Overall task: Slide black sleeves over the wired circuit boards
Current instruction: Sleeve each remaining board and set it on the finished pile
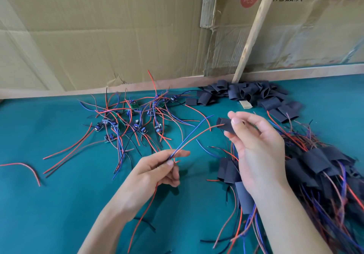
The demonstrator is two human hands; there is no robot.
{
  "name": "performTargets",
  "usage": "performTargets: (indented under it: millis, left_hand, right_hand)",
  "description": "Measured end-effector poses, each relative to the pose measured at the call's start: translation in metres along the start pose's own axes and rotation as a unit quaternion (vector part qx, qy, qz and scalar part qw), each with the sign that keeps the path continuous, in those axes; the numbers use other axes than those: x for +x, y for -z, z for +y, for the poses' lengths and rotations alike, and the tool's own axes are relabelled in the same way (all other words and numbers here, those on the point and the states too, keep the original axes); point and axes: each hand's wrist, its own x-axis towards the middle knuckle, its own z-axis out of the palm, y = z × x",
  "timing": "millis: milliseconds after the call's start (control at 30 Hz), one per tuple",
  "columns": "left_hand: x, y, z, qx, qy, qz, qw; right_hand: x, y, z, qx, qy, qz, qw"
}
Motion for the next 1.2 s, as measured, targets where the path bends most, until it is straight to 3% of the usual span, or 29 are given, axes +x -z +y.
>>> performTargets:
  millis: [300, 900, 1067, 1200]
  left_hand:
    - [0.0004, -0.0002, 0.0011, -0.012, -0.003, 0.008, 1.000]
    - [-0.0017, -0.0009, 0.0004, 0.074, -0.008, -0.050, 0.996]
    - [-0.0014, -0.0018, 0.0018, 0.078, -0.006, -0.051, 0.996]
    - [-0.0012, -0.0018, 0.0023, 0.070, -0.007, -0.054, 0.996]
  right_hand:
    - [0.0012, 0.0037, -0.0028, 0.023, -0.008, 0.037, 0.999]
    - [-0.0044, -0.0015, -0.0010, 0.033, -0.021, 0.078, 0.996]
    - [-0.0042, -0.0006, -0.0008, 0.020, -0.019, 0.065, 0.997]
    - [-0.0035, 0.0008, -0.0034, 0.012, -0.051, 0.008, 0.999]
